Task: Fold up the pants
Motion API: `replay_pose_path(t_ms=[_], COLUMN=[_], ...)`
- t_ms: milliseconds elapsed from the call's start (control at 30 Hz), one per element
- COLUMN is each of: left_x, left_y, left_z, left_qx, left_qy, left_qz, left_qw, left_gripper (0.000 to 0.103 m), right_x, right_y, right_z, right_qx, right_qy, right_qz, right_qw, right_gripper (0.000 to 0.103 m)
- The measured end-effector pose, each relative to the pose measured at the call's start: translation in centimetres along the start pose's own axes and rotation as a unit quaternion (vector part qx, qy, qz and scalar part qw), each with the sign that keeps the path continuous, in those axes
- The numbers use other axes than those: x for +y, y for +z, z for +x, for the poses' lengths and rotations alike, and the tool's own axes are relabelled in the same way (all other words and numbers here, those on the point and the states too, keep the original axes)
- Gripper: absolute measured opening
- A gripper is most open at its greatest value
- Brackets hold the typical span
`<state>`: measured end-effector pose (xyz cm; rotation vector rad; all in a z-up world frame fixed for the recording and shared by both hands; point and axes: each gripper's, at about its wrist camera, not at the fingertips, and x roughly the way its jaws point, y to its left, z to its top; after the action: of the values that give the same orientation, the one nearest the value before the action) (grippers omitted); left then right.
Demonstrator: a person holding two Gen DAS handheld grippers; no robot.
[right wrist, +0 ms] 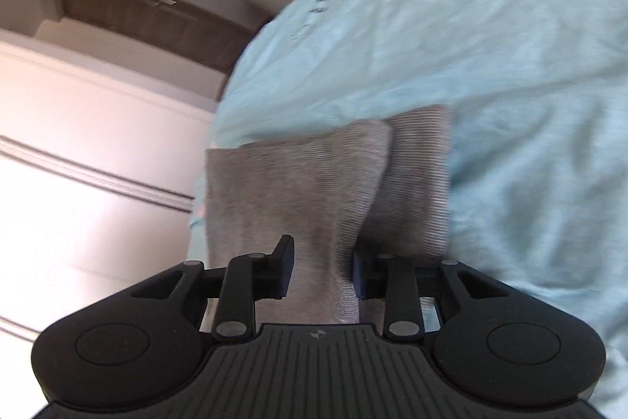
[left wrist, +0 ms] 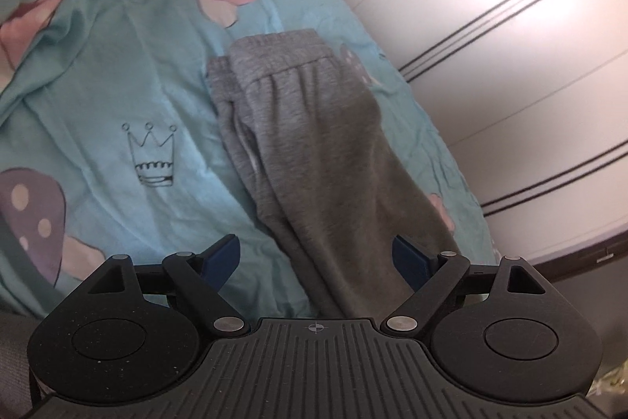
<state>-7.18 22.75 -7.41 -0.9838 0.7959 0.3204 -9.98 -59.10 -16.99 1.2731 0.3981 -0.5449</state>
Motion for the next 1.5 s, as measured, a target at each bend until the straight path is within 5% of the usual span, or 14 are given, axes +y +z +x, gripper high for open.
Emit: replay_pose_path(t_ms=[67, 100, 200, 300, 400, 467, 533, 667, 800, 933, 1200, 1367, 1433, 1500], left_x=[0.4, 0.4, 0.2, 0.0, -0.1, 0.1, 0.3, -0.1, -1.8, -4.1, -12.4, -13.8, -13.8, -14.3], left_y=[0.2, 0.2, 0.2, 0.2, 0.4, 0.6, 0.5, 0.2, 0.0, -0.5, -6.8, -11.8, -13.1, -14.1], left_z=[0.0, -0.1, -0.1, -0.3, -0.4, -0.1, 0.4, 1.8, 2.8, 4.3, 9.8, 14.1, 14.6, 14.4], left_qx=[0.005, 0.004, 0.003, 0.006, 0.001, -0.001, 0.001, 0.018, 0.023, 0.042, 0.122, 0.183, 0.171, 0.155], left_qy=[-0.002, -0.002, 0.004, 0.000, 0.001, 0.007, 0.013, 0.019, 0.017, 0.004, -0.045, -0.063, -0.050, -0.046], left_qz=[-0.012, -0.014, -0.007, -0.005, -0.001, -0.001, -0.006, 0.003, 0.040, 0.063, 0.200, 0.216, 0.258, 0.296], left_qw=[0.9999, 0.9999, 1.0000, 1.0000, 1.0000, 1.0000, 0.9999, 0.9996, 0.9988, 0.9971, 0.9711, 0.9569, 0.9497, 0.9414], left_gripper=[0.089, 0.089, 0.089, 0.090, 0.090, 0.091, 0.091, 0.091, 0.091, 0.091, 0.092, 0.093, 0.093, 0.095], right_x=[0.3, 0.5, 0.8, -1.1, -3.7, -3.2, -0.3, 2.8, 1.7, 2.6, 0.7, 1.9, 2.4, 2.6], right_y=[0.0, 0.1, 0.3, 0.4, 0.3, 1.0, 1.3, 0.6, 0.7, 0.3, 0.4, -0.3, -0.5, -0.6], right_z=[0.4, 0.8, 1.0, -1.2, -1.7, -2.0, -1.6, -1.0, -2.4, -1.7, -2.8, -3.7, -4.3, -4.2], right_qx=[-0.002, -0.003, -0.010, -0.025, -0.017, -0.033, -0.050, -0.061, -0.064, -0.065, -0.066, -0.089, -0.103, -0.086], right_qy=[0.010, 0.008, -0.003, 0.093, 0.190, 0.119, -0.019, -0.095, 0.049, -0.117, -0.074, -0.084, -0.075, -0.056], right_qz=[-0.001, -0.003, -0.009, 0.098, 0.219, 0.163, 0.023, -0.071, -0.001, -0.075, -0.010, -0.035, -0.048, -0.045], right_qw=[1.000, 1.000, 1.000, 0.991, 0.957, 0.979, 0.998, 0.991, 0.997, 0.988, 0.995, 0.992, 0.991, 0.994], right_gripper=[0.024, 0.006, 0.005, 0.004, 0.004, 0.004, 0.004, 0.005, 0.005, 0.005, 0.018, 0.030, 0.032, 0.051])
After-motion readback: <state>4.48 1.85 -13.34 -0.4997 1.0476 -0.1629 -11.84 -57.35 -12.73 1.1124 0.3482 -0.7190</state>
